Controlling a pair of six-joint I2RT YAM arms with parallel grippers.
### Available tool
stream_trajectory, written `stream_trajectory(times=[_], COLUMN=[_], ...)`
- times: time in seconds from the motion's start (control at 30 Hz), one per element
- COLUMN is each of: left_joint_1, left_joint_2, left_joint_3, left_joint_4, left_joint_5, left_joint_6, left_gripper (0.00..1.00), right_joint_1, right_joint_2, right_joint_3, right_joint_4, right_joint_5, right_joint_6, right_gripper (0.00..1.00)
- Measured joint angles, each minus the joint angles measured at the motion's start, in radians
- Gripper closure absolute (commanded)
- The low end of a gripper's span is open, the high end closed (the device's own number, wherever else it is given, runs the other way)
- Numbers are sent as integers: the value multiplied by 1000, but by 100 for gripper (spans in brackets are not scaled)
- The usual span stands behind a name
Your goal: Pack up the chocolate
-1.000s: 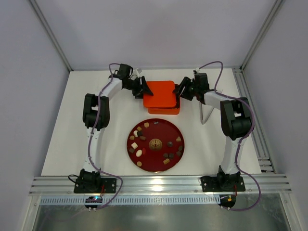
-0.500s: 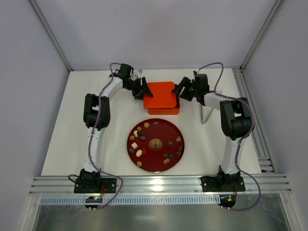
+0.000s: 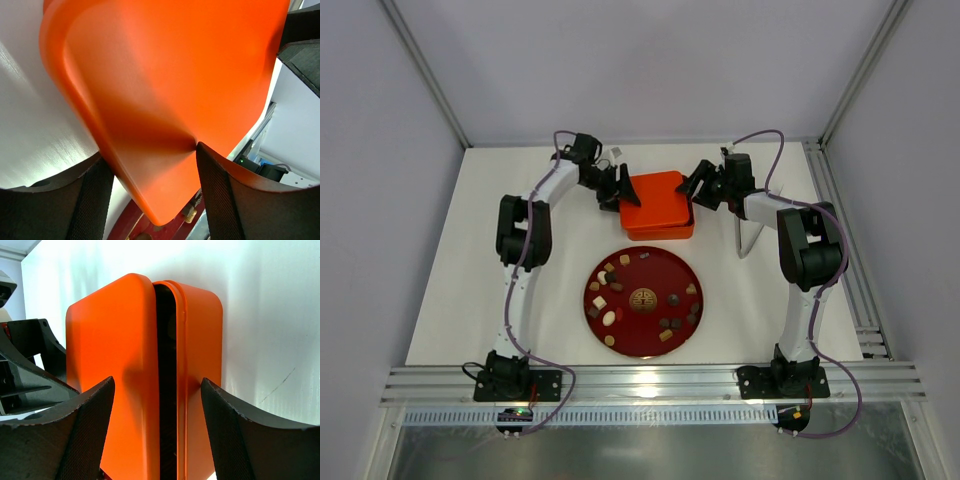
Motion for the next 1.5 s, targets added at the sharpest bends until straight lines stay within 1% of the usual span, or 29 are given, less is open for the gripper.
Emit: stream_trajectory(times=[0.27, 0.47, 1.13, 1.43, 1.5], left_joint_1=[-14, -19, -36, -56, -62], left_joint_2=[0, -4, -42, -55, -58], left_joint_3=[27, 38, 59, 63, 64], left_joint_4=[-31, -34, -42, -45, -45], left_joint_5=[-60, -111, -317, -387, -401], left_joint_6=[11, 10, 14, 16, 15], left_gripper=[33, 28, 28, 27, 28], right_joint_1=[3, 6, 38, 47, 48], right_joint_2=[0, 0, 0, 0, 0], right_joint_3=[0, 0, 0, 0, 2], right_joint_4=[0, 0, -8, -18, -21], right_joint_5=[1, 0, 2, 5, 5], right_joint_6=[-2, -4, -21, -38, -39], right_gripper=[29, 29, 29, 23, 23])
